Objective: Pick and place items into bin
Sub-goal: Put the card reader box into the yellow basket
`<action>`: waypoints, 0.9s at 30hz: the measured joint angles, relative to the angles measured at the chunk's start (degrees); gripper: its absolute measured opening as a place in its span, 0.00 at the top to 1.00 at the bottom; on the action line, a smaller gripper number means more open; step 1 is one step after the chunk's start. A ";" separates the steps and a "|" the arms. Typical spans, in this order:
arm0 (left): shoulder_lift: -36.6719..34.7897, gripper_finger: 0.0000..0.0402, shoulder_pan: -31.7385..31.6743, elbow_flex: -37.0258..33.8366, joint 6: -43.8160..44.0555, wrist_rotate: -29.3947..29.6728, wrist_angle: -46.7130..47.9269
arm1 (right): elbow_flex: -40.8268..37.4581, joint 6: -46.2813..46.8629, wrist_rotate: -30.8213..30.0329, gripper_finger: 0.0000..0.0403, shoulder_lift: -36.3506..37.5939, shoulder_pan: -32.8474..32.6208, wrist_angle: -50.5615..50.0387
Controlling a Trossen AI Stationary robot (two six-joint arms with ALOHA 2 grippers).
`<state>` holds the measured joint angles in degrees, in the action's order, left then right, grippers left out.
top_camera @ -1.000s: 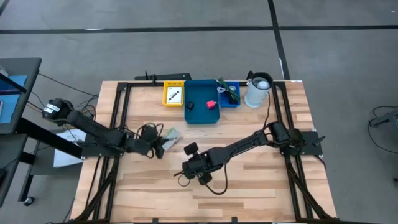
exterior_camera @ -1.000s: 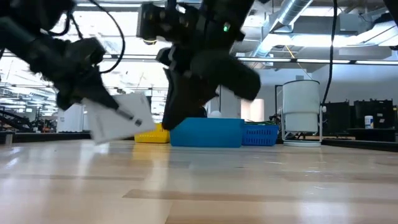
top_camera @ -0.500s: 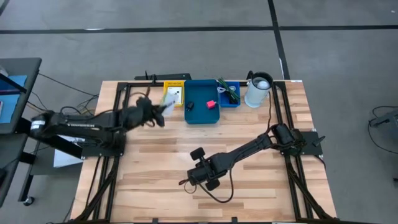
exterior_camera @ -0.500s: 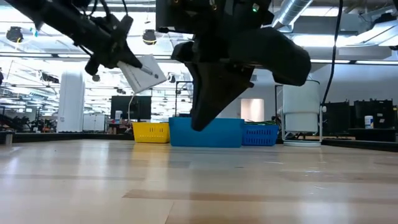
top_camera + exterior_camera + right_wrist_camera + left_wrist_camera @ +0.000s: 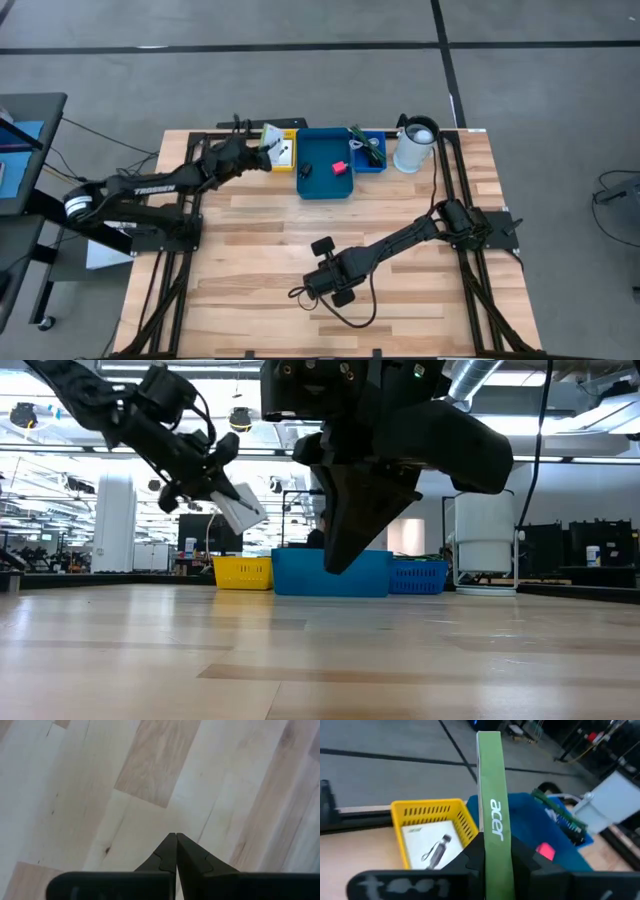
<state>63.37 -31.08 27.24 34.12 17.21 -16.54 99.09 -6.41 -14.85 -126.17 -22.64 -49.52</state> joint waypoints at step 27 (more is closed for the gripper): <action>19.30 0.90 -3.53 11.63 -0.62 1.15 2.19 | 0.07 8.43 -0.17 1.00 0.07 -3.78 -4.20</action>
<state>82.67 -34.61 38.87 33.50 18.37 -14.35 99.15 2.02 -15.03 -126.10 -26.41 -53.71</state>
